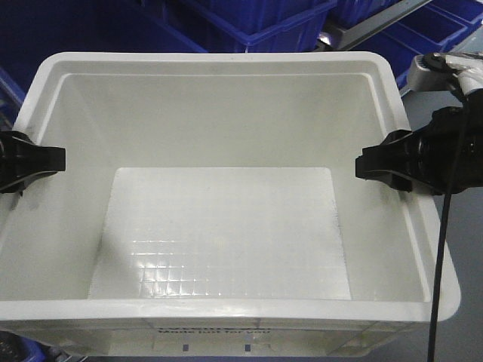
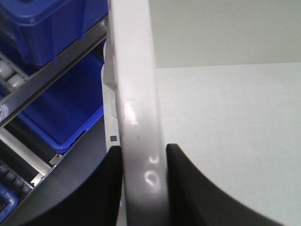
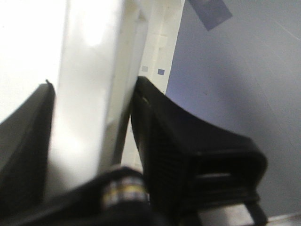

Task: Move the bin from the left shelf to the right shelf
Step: 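Keep holding the tote with both grippers while driving across the room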

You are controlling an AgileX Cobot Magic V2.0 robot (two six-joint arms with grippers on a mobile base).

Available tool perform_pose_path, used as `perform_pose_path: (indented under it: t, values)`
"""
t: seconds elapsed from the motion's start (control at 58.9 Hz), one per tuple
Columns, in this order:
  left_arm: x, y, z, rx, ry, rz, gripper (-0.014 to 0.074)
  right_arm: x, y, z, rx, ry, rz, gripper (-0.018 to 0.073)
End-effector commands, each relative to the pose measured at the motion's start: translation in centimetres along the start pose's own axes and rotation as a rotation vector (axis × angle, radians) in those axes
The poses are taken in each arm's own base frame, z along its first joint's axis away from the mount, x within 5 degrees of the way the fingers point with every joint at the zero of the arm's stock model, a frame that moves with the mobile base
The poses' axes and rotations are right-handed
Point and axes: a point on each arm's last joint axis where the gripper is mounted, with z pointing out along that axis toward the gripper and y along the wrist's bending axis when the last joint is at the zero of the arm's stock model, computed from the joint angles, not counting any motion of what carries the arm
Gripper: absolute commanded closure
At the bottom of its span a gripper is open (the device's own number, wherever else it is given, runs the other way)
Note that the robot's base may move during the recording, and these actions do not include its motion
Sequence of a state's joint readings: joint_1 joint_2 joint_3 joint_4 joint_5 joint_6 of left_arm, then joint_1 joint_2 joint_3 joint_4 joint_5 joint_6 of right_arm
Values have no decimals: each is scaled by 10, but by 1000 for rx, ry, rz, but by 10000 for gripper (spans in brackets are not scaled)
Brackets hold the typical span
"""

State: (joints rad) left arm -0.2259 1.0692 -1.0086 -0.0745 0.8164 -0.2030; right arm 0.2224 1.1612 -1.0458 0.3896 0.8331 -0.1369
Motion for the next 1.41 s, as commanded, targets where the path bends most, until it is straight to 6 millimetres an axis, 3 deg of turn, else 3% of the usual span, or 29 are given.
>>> perform_pose_path:
  t: [0.0,1.391]
  values:
    - [-18,-6,-18,43,-187,38,602,-16,8,-21,-24,-155,-34,564]
    - [-18,-6,-18,43,-187,38,602,-16,8,-21,-23,-156,-34,564]
